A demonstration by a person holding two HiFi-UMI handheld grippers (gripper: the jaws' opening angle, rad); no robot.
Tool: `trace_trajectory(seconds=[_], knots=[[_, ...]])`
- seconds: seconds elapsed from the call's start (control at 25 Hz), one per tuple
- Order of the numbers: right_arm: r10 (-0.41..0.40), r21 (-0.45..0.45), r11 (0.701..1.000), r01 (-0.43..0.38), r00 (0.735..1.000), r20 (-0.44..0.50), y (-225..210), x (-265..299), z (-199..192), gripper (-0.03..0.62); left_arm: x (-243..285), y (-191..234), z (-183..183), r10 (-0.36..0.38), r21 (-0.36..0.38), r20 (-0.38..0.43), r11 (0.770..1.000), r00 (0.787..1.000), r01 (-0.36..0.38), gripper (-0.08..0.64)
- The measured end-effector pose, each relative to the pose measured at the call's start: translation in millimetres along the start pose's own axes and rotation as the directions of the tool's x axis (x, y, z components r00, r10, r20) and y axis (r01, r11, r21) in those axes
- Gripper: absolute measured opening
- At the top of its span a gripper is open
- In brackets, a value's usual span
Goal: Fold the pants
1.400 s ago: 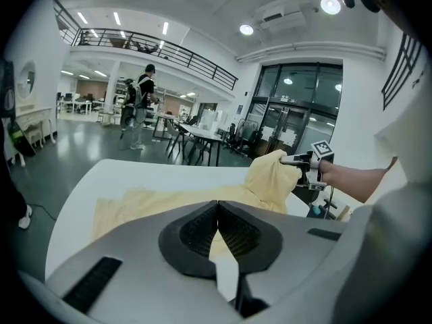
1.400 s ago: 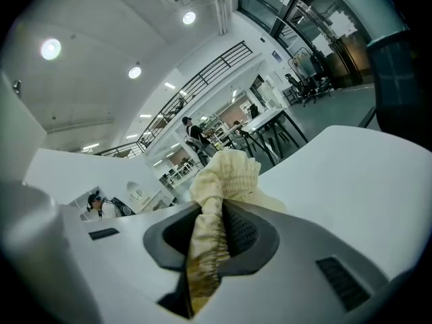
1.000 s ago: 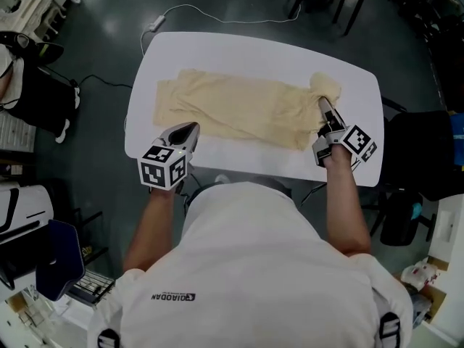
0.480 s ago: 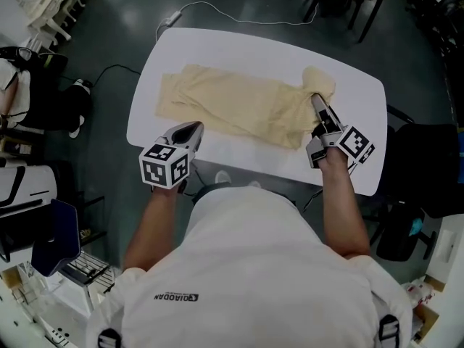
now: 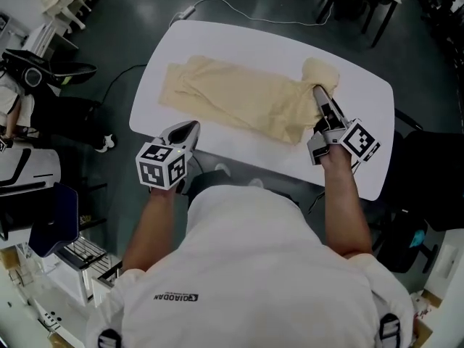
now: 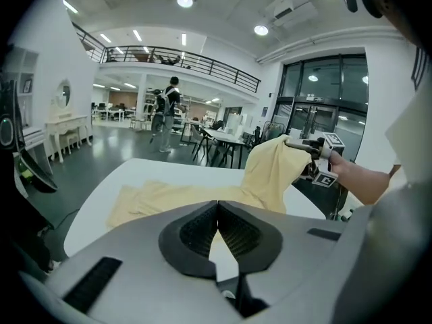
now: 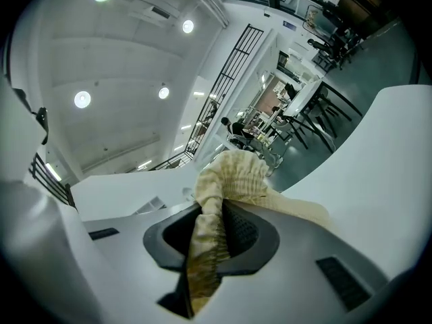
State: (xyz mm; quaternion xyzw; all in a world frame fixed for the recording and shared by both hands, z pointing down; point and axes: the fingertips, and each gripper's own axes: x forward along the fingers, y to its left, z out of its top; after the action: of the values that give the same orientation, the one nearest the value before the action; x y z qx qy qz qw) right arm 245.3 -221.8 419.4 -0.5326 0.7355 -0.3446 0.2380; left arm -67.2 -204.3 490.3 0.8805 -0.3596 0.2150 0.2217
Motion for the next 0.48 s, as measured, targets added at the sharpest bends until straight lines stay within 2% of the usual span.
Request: trace_trajectory(seconds=[0.24, 0.48], knots=[[0.009, -0.001, 1.0, -0.009, 1.0, -0.016, 13.5, 12.8, -7.0, 0.083, -7.1, 5.6, 3.5, 0.008, -0.001, 0.007, 1.0, 1.0, -0.008, 0.028], [0.014, -0.03, 0.999, -0.014, 1.0, -0.014, 37.4, 46.8, -21.9, 0.083, -8.0, 41.4, 5.0, -0.005, 0.0, 0.006, 1.0, 1.0, 0.005, 0.028]])
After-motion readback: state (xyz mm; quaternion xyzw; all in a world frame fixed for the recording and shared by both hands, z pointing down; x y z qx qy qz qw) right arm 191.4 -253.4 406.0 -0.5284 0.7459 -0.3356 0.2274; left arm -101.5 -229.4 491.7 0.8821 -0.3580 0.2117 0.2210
